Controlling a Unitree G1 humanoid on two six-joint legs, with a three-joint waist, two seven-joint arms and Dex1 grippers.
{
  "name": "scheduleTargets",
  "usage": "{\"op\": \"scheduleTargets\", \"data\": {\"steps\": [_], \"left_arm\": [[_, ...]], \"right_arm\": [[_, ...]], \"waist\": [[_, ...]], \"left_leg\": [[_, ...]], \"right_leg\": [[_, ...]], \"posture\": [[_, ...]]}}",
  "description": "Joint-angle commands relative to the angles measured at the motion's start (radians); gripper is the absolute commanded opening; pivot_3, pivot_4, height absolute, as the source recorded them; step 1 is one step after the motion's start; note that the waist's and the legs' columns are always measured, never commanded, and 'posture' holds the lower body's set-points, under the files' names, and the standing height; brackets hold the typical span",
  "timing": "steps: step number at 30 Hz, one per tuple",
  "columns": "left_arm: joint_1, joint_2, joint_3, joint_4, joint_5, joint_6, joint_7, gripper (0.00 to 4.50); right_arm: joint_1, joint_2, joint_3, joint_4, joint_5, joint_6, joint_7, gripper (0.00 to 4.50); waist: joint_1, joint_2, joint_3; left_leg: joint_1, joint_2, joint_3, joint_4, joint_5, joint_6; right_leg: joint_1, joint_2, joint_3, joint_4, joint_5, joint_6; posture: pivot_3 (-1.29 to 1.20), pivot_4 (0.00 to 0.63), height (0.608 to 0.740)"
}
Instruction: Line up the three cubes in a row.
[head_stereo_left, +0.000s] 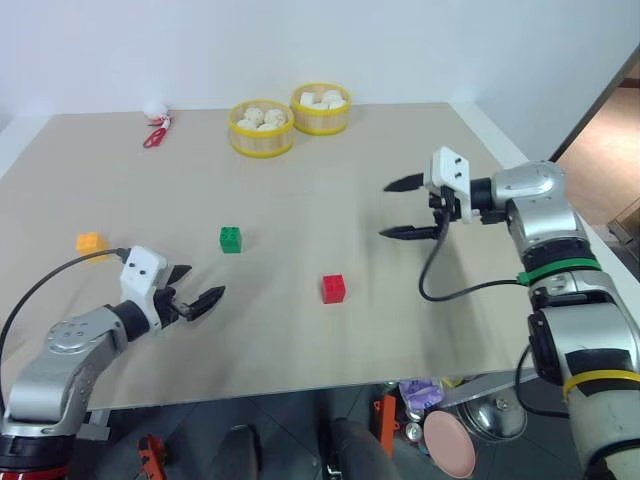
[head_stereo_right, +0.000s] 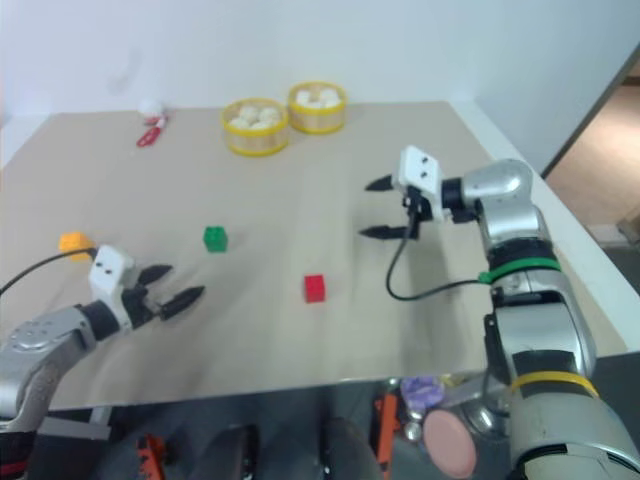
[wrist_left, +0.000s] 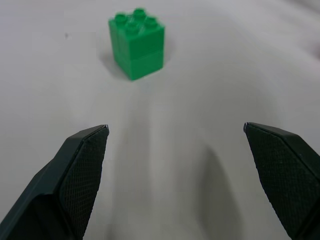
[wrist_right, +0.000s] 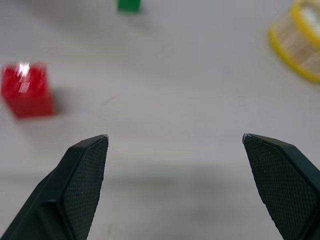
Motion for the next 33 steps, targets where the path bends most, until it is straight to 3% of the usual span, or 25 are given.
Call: {"op": "scheduleTargets", "data": {"steps": [1,15,33], "left_arm": [[-0.046,-0.018,-0.020,0.027,0.042,0.020,0.060,4.50],[-0.273,-0.165,-0.094,0.175,0.104,0.100,0.181,4.50],[-0.434,-0.270,-0.126,0.357,0.226,0.128,0.339,4.50]], "right_arm": [[0.004,0.041,-0.046,-0.121,0.065,0.068,-0.014,4.46],[0.139,0.080,-0.036,-0.387,0.101,0.206,-0.050,4.46],[0.170,0.089,-0.036,-0.413,0.108,0.229,-0.083,4.46]], "waist": [[0.000,0.000,0.000],[0.010,-0.001,-0.001],[0.006,-0.001,-0.001]], "left_leg": [[0.000,0.000,0.000,0.000,0.000,0.000],[0.000,-0.001,0.001,0.002,0.000,0.000],[0.001,-0.001,0.002,0.004,0.003,0.002]], "right_leg": [[0.000,0.000,0.000,0.000,0.000,0.000],[0.000,0.000,0.002,0.000,0.002,0.003],[0.001,0.000,0.003,0.000,0.007,0.004]], "posture": [[0.00,0.150,0.740],[0.00,0.150,0.740],[0.00,0.150,0.740]]}}
